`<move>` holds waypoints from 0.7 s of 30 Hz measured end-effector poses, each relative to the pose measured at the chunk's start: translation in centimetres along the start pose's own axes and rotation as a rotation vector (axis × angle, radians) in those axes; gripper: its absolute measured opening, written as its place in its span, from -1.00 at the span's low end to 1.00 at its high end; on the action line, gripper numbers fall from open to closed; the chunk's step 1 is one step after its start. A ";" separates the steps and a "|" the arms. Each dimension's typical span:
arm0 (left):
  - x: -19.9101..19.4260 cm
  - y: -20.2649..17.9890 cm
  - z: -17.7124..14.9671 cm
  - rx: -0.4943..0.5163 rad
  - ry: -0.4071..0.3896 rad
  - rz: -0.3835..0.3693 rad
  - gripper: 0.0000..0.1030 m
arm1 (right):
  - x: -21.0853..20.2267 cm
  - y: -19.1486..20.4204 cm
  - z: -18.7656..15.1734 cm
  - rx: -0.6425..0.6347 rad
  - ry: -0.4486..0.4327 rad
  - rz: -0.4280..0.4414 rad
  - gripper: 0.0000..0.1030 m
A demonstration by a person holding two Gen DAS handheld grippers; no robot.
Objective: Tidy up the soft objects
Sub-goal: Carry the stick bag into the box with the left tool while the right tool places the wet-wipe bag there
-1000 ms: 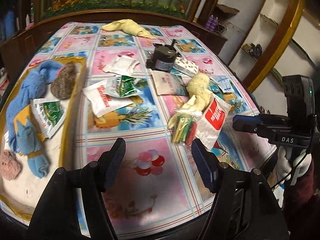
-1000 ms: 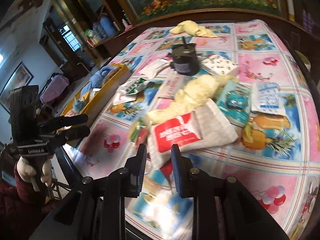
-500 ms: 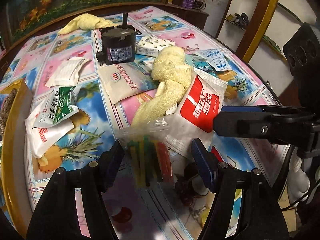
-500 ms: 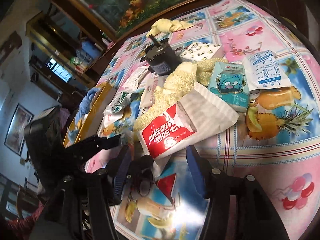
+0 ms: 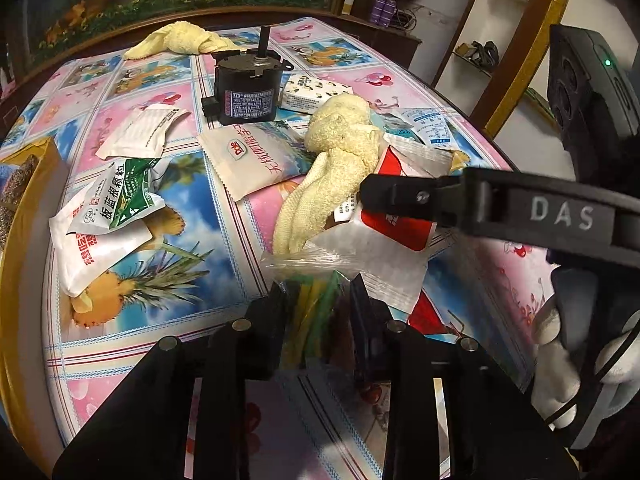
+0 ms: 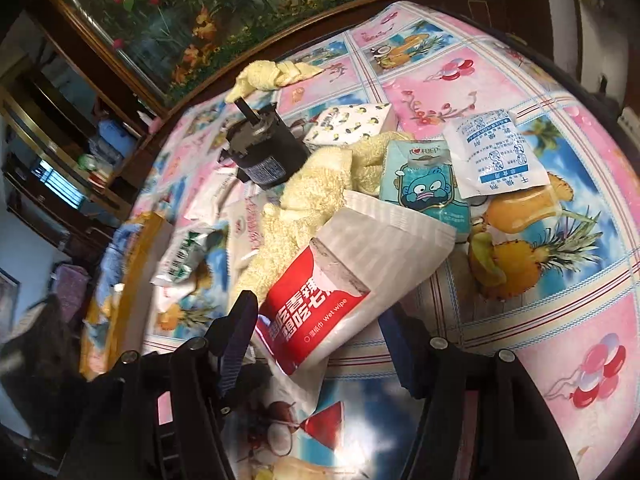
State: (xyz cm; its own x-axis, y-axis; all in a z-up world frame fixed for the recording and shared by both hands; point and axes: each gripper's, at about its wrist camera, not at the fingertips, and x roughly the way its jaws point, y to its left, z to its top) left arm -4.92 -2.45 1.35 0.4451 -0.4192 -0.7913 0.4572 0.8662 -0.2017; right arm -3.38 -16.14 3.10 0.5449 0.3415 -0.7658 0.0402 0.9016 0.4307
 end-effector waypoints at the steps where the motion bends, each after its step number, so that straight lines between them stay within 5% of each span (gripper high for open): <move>1: 0.0 0.0 -0.1 -0.002 -0.001 -0.004 -0.46 | 0.3 0.0 -0.2 0.003 0.004 0.016 0.16; 3: -0.4 0.2 -0.3 -0.006 -0.007 -0.009 -0.49 | 0.6 -0.4 -0.3 0.022 0.015 0.083 -0.21; 7: -1.7 0.7 -0.8 -0.034 -0.020 -0.040 -0.55 | -0.7 -1.5 -0.8 0.032 -0.007 0.117 -0.38; 14: -6.3 2.7 -1.8 -0.131 -0.098 -0.120 -0.55 | -4.4 -3.8 -1.2 0.087 -0.080 0.127 -0.40; 21: -12.4 7.4 -3.8 -0.268 -0.197 -0.080 -0.54 | -6.3 -1.0 -0.7 0.006 -0.115 0.187 -0.40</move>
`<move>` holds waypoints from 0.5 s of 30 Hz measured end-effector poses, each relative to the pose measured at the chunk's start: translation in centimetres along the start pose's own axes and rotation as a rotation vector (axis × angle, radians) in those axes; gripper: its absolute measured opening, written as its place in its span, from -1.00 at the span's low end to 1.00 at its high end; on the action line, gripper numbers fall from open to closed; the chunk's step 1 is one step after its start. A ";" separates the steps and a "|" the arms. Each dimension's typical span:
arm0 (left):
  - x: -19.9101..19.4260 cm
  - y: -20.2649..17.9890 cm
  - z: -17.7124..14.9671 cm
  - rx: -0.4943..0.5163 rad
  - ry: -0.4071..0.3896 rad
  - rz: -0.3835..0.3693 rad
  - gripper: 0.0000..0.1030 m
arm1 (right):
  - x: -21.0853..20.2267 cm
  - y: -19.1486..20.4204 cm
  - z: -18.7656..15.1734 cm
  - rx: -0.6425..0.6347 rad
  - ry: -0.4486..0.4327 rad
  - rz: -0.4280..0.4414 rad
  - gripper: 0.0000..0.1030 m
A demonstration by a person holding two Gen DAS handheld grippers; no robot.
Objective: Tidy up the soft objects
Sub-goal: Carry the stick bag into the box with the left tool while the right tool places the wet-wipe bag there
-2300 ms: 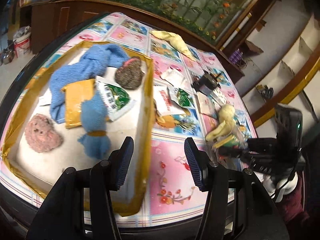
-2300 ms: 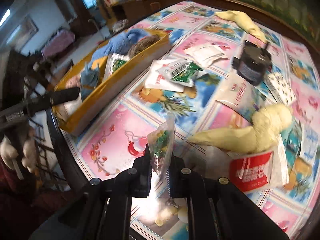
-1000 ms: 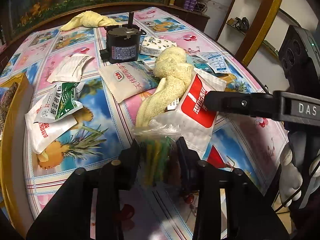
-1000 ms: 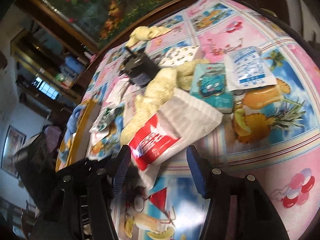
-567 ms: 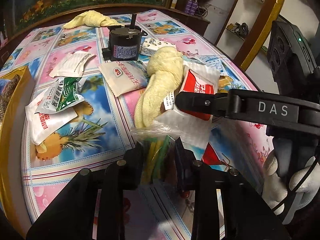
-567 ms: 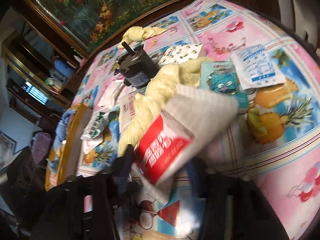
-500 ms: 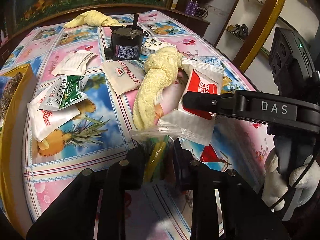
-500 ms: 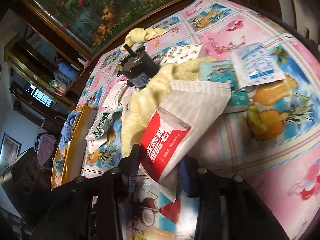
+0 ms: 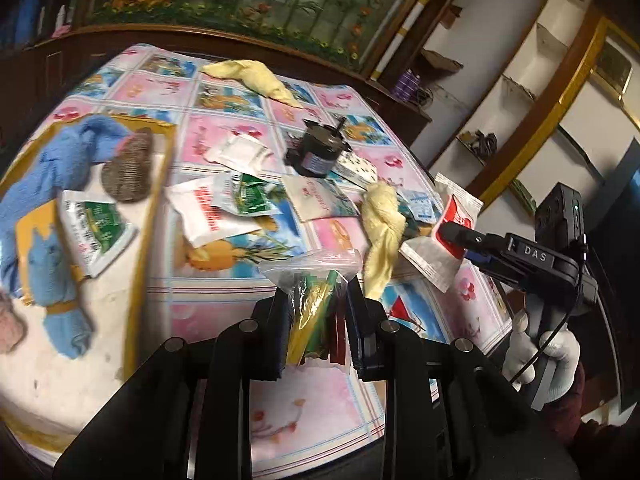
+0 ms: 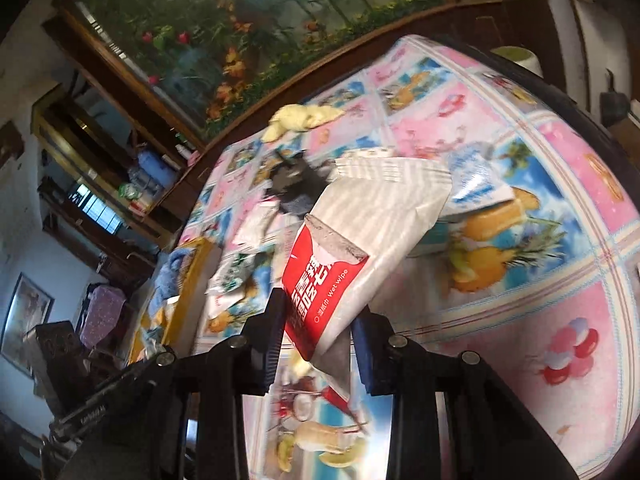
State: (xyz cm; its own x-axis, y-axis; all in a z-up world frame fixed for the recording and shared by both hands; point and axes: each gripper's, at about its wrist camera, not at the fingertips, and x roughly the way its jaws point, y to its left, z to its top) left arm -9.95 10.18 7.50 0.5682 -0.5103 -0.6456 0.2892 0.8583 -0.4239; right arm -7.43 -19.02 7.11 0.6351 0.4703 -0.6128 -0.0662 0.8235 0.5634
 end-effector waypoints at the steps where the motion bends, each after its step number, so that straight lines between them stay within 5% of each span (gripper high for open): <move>1: -1.0 1.0 0.0 -0.023 -0.016 0.025 -0.54 | 0.2 0.8 -0.1 -0.023 0.009 0.015 -0.40; 7: -6.0 7.4 -1.0 -0.162 -0.086 0.179 -0.54 | 3.2 6.9 -0.6 -0.162 0.094 0.117 -0.40; 15: -6.1 12.4 -1.9 -0.251 -0.062 0.290 -0.54 | 8.8 15.6 -2.0 -0.310 0.250 0.246 -0.40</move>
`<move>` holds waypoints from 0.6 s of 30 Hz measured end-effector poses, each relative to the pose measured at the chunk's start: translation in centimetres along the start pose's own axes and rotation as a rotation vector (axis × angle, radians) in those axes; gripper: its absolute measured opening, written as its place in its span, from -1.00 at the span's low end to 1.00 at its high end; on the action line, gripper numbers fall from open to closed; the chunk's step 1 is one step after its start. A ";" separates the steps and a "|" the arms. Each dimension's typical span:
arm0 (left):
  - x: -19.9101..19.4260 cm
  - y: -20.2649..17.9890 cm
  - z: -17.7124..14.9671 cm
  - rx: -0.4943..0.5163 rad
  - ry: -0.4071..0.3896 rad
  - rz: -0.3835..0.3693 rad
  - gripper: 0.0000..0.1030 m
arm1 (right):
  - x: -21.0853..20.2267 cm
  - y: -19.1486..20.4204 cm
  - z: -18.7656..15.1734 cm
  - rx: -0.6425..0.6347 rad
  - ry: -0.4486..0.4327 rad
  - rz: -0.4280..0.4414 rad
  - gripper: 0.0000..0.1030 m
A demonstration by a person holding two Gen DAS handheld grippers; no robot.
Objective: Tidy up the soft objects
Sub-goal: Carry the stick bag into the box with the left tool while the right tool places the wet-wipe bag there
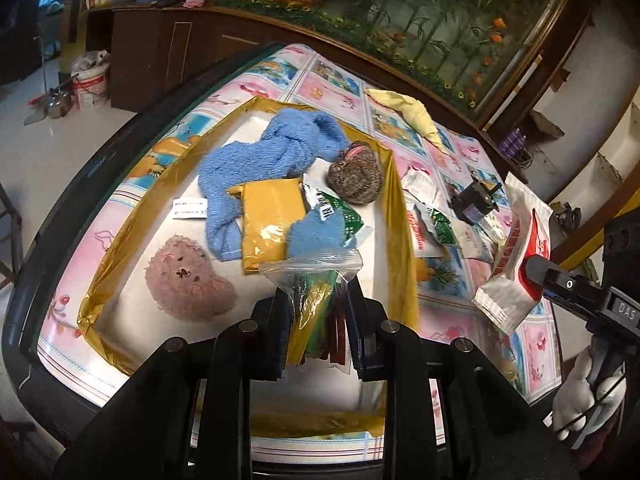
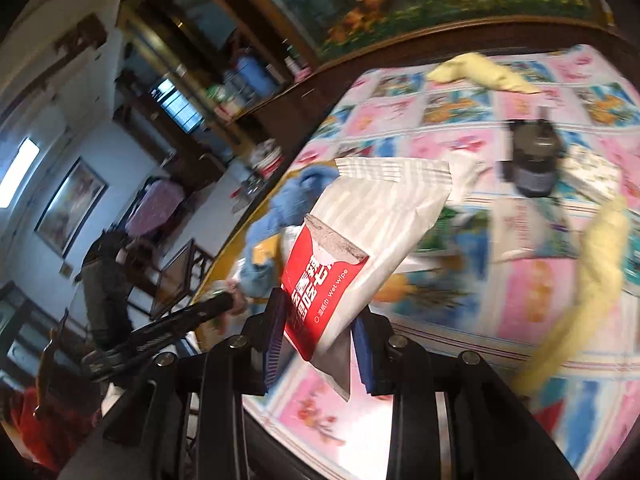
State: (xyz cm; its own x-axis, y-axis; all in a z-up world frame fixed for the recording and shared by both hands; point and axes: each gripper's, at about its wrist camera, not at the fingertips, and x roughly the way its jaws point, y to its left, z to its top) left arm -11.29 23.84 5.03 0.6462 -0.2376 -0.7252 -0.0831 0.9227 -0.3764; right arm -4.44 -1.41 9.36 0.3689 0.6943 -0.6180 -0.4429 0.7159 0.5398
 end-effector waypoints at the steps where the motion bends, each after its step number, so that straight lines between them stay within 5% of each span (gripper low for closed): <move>1: 0.3 0.2 0.0 0.002 0.009 0.014 -0.54 | 1.0 0.8 0.3 -0.015 0.018 0.010 -0.40; 6: 2.5 0.7 -0.4 0.054 0.085 0.168 -0.51 | 5.9 4.6 2.0 -0.132 0.112 0.016 -0.40; 12: 1.6 2.0 -0.7 0.025 0.074 0.145 -0.27 | 12.0 6.5 3.5 -0.267 0.233 -0.099 -0.40; 18: -0.2 2.9 -0.2 -0.005 0.011 0.110 -0.27 | 15.8 6.0 4.8 -0.236 0.313 -0.135 -0.41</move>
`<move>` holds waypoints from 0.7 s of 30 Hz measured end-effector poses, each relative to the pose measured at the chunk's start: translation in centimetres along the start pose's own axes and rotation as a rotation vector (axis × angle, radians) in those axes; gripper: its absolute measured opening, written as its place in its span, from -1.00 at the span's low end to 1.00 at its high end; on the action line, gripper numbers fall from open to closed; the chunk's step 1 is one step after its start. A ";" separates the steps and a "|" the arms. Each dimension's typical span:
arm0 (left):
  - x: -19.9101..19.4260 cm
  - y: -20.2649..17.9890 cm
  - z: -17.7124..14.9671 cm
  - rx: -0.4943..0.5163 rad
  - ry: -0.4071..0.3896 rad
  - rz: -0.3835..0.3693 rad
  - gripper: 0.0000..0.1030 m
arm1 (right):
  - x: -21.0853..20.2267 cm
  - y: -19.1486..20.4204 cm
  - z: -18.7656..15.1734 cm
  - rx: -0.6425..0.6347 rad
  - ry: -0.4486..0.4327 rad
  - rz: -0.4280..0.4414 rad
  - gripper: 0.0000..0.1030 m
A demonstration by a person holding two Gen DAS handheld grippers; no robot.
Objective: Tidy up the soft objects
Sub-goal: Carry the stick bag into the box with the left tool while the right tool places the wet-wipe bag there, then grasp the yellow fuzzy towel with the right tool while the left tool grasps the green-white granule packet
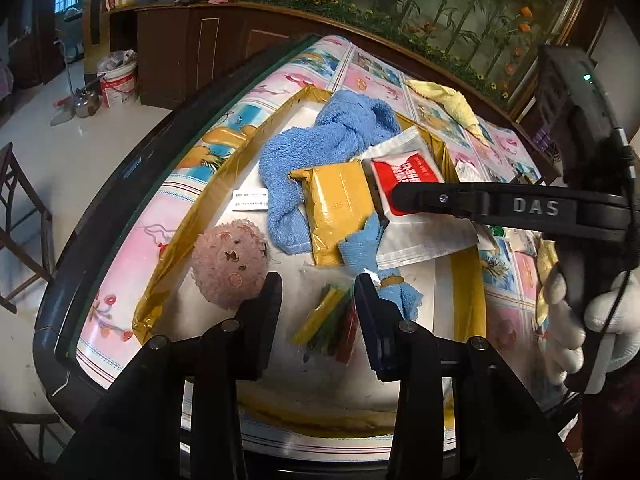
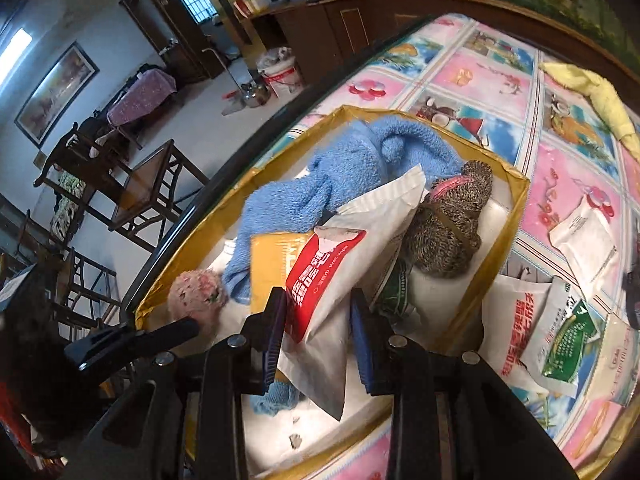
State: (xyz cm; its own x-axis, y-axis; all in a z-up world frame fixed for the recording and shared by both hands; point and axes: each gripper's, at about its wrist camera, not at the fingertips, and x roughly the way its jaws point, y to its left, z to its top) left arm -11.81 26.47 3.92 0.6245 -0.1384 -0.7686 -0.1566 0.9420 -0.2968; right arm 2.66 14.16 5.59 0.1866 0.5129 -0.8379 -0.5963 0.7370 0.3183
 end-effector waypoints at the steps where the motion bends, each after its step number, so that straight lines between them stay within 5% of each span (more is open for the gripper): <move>1: -0.2 0.3 0.1 -0.008 -0.007 -0.014 -0.27 | 0.2 -0.1 0.3 0.008 -0.002 -0.012 -0.41; 10: 0.0 0.7 -0.2 -0.035 -0.001 -0.056 -0.27 | -0.3 -0.1 0.2 -0.004 -0.023 -0.139 -0.39; 14: -0.6 0.2 -0.4 -0.024 -0.011 -0.068 -0.27 | -0.5 -0.5 0.4 -0.003 -0.039 -0.027 -0.25; 21: -1.5 -0.4 -0.4 -0.026 -0.029 -0.065 -0.27 | -3.9 -1.8 0.0 0.062 -0.133 0.009 0.00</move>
State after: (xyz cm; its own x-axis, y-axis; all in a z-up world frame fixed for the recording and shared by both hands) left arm -12.95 26.15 4.95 0.6557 -0.1903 -0.7307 -0.1340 0.9230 -0.3606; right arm 3.04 10.79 8.31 0.2857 0.5706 -0.7700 -0.5499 0.7556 0.3559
